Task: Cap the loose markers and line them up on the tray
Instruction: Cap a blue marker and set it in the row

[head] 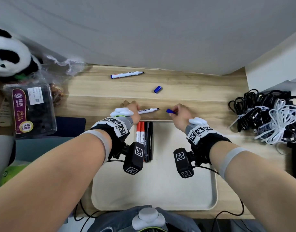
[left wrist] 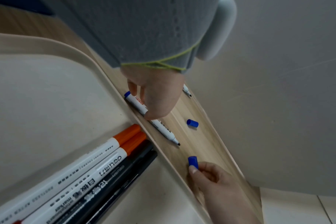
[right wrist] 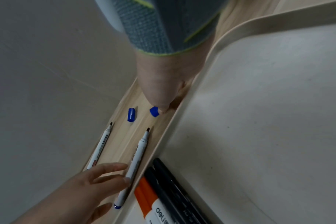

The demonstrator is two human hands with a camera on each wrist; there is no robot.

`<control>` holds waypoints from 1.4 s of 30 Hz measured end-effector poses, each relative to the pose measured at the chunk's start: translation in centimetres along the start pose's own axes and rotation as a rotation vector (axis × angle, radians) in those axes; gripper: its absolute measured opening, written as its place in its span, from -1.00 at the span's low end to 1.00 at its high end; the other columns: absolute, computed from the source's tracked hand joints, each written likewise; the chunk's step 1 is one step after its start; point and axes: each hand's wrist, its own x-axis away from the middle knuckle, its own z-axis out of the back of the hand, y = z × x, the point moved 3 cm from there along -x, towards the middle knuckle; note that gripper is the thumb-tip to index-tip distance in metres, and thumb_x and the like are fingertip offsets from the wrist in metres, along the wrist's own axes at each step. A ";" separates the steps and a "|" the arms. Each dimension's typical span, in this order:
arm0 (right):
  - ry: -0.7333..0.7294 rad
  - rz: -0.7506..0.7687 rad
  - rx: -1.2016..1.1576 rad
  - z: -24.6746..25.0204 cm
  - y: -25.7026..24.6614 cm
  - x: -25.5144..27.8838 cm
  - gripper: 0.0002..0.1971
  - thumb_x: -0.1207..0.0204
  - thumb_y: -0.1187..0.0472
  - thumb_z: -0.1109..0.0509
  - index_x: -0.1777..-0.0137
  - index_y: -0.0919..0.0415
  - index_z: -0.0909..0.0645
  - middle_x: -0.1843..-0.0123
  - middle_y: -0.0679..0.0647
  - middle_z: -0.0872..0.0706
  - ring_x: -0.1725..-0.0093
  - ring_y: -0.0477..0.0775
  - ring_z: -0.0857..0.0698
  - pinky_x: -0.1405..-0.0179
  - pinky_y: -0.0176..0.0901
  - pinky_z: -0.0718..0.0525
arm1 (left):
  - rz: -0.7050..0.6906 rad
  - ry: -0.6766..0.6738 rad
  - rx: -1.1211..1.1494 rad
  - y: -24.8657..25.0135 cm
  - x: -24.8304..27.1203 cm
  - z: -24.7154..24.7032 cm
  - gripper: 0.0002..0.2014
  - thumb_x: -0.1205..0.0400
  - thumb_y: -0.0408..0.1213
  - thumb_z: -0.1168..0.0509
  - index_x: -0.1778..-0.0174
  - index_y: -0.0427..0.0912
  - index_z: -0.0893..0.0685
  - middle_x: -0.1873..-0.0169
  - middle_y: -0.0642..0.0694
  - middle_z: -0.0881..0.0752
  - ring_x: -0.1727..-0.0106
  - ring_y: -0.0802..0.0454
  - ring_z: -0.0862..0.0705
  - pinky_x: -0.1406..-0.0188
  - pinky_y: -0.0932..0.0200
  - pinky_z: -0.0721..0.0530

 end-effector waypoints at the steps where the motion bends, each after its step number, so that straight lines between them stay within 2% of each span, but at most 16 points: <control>1: -0.005 0.023 -0.053 -0.2 -0.3 0.0 -0.82 -0.52 0.22 -0.38 -0.09 0.20 -0.59 -0.09 0.11 -0.69 -0.06 0.12 -0.64 -0.09 -0.11 -0.58 | -0.013 -0.004 -0.017 0.1 -0.2 -0.1 -0.71 -0.52 -0.31 -0.25 -0.14 0.05 -0.56 -0.21 -0.12 -0.49 -0.01 -0.11 -0.53 -0.15 -0.01 -0.65; 4: -0.035 0.074 -0.194 -0.3 -1.1 0.2 -0.86 -0.50 0.30 -0.40 0.01 0.13 -0.53 0.03 0.05 -0.64 0.03 0.03 -0.60 -0.07 -0.16 -0.58 | -0.040 -0.012 -0.060 0.2 -0.9 -0.6 -0.69 -0.57 -0.39 -0.22 -0.23 -0.09 -0.56 -0.26 -0.18 -0.46 0.07 -0.12 -0.47 -0.03 0.04 -0.59; 7: -0.071 0.072 -0.290 -0.1 -1.1 0.4 -0.82 -0.50 0.36 -0.40 0.05 0.12 -0.47 0.03 0.08 -0.62 0.06 0.01 -0.55 0.16 -0.54 -0.50 | -0.063 0.009 -0.101 0.2 -1.2 -0.8 -0.73 -0.59 -0.39 -0.19 -0.20 -0.13 -0.58 -0.18 -0.16 -0.51 0.07 -0.14 -0.54 0.06 0.10 -0.54; 10: -0.091 0.064 -0.331 0.1 -1.0 0.6 -0.83 -0.53 0.37 -0.37 -0.05 0.14 -0.55 -0.01 0.15 -0.69 0.02 0.04 -0.61 0.17 -0.65 -0.49 | -0.083 0.018 -0.098 0.2 -1.3 -0.7 -0.71 -0.61 -0.38 -0.20 -0.24 -0.19 -0.59 -0.13 -0.21 -0.60 -0.05 -0.21 -0.62 0.09 0.13 -0.44; 13: -0.132 0.051 -0.352 0.0 -1.2 0.8 -0.65 -0.62 0.40 -0.18 -0.35 0.12 -0.54 -0.10 0.10 -0.66 -0.01 0.07 -0.68 -0.13 -0.23 -0.64 | -0.068 -0.001 -0.074 0.1 -1.2 -0.5 -0.69 -0.61 -0.34 -0.21 -0.27 -0.13 -0.55 -0.13 -0.17 -0.66 0.06 -0.14 -0.61 0.10 0.10 -0.54; 15: -0.156 0.026 -0.334 0.0 -1.3 0.9 -0.59 -0.66 0.40 -0.07 -0.39 0.07 -0.53 -0.11 0.00 -0.60 0.00 0.00 -0.63 0.05 -0.33 -0.62 | -0.074 0.007 -0.032 0.1 -1.1 -0.3 -0.70 -0.63 -0.32 -0.21 -0.29 -0.13 -0.56 -0.16 -0.19 -0.67 -0.04 -0.19 -0.66 0.01 0.06 -0.59; 17: -0.136 0.018 -0.306 0.0 -1.6 1.1 -0.63 -0.65 0.38 -0.05 -0.25 0.01 -0.55 0.00 -0.02 -0.61 0.02 0.02 -0.61 0.31 -0.35 -0.54 | -0.083 0.036 0.009 0.2 -0.8 0.0 -0.71 -0.63 -0.33 -0.21 -0.28 -0.15 -0.57 -0.19 -0.21 -0.66 -0.14 -0.23 -0.67 -0.08 0.02 -0.62; 20: -0.039 -0.035 -0.355 0.4 -2.2 1.2 -0.81 -0.62 0.34 -0.10 -0.03 0.00 -0.39 0.24 -0.07 -0.66 0.11 0.07 -0.69 0.40 -0.23 -0.48 | -0.101 0.056 0.009 0.3 -0.5 0.7 -0.71 -0.62 -0.34 -0.22 -0.27 -0.14 -0.58 -0.19 -0.20 -0.64 -0.15 -0.22 -0.66 -0.07 0.02 -0.62; 24: 0.012 -0.097 -0.610 1.0 -3.5 1.4 -0.91 -0.66 0.27 -0.16 0.03 0.10 -0.31 -0.06 0.24 -0.81 0.11 0.06 -0.71 0.19 -0.20 -0.56 | -0.121 0.081 -0.004 0.2 0.2 1.5 -0.71 -0.57 -0.40 -0.20 -0.19 -0.12 -0.60 -0.05 -0.16 -0.64 0.03 -0.17 -0.62 0.07 0.02 -0.64; 28: -0.050 -0.079 -0.710 1.6 -4.8 1.9 -0.93 -0.71 0.21 -0.09 -0.10 0.11 -0.37 -0.19 0.23 -0.77 -0.06 0.02 -0.65 0.22 -0.28 -0.52 | -0.148 0.071 -0.016 0.2 1.2 1.5 -0.71 -0.55 -0.42 -0.21 -0.16 -0.08 -0.60 -0.10 -0.16 -0.66 0.03 -0.15 -0.62 0.11 0.03 -0.63; 30: -0.072 -0.064 -0.725 1.5 -5.1 2.4 -0.84 -0.72 0.22 -0.04 0.00 0.07 -0.46 -0.25 0.24 -0.75 -0.12 0.00 -0.65 0.17 -0.30 -0.54 | -0.161 0.058 -0.013 0.2 1.7 1.3 -0.72 -0.55 -0.41 -0.22 -0.13 -0.06 -0.60 -0.09 -0.16 -0.66 0.00 -0.19 -0.69 0.13 0.03 -0.65; 32: -0.065 -0.064 -0.733 1.5 -5.5 3.0 -0.76 -0.72 0.23 -0.03 0.15 0.01 -0.43 -0.26 0.24 -0.74 -0.23 0.11 -0.69 0.18 -0.29 -0.55 | -0.170 0.049 -0.017 0.2 2.3 1.3 -0.73 -0.55 -0.39 -0.24 -0.13 -0.05 -0.59 -0.08 -0.16 -0.66 -0.01 -0.20 -0.70 0.11 0.02 -0.68; 34: -0.056 -0.069 -0.721 1.4 -5.9 3.5 -0.77 -0.72 0.23 -0.03 0.17 0.01 -0.39 -0.18 0.17 -0.75 -0.39 0.36 -0.61 0.22 -0.14 -0.59 | -0.171 0.043 -0.021 0.3 2.8 1.4 -0.74 -0.55 -0.35 -0.26 -0.13 -0.02 -0.59 -0.07 -0.14 -0.66 0.00 -0.19 -0.71 0.06 -0.01 -0.72; 36: -0.065 -0.061 -0.723 1.3 -6.2 4.1 -0.78 -0.72 0.23 -0.03 0.17 0.00 -0.35 -0.20 0.22 -0.76 -0.42 0.53 -0.48 0.07 0.16 -0.66 | -0.168 0.045 -0.027 0.2 3.3 1.5 -0.76 -0.54 -0.30 -0.27 -0.09 0.03 -0.58 -0.05 -0.11 -0.66 0.02 -0.16 -0.71 0.00 -0.04 -0.73; 39: -0.071 -0.050 -0.691 1.2 -6.4 4.7 -0.75 -0.70 0.22 -0.06 0.22 -0.02 -0.34 -0.26 0.30 -0.74 -0.41 0.58 -0.47 0.10 0.17 -0.65 | -0.174 0.041 -0.038 0.1 3.8 1.6 -0.79 -0.52 -0.29 -0.25 -0.02 0.08 -0.55 -0.03 -0.08 -0.69 0.04 -0.15 -0.72 -0.05 -0.09 -0.73; 42: -0.080 -0.035 -0.624 0.7 -6.1 5.0 -0.75 -0.69 0.20 -0.10 0.24 -0.02 -0.38 -0.22 0.33 -0.73 -0.38 0.54 -0.52 -0.29 0.37 -0.53 | -0.187 0.026 -0.024 -0.1 4.4 1.6 -0.81 -0.54 -0.30 -0.25 0.01 0.07 -0.54 -0.04 -0.08 -0.71 0.01 -0.16 -0.72 -0.06 -0.07 -0.73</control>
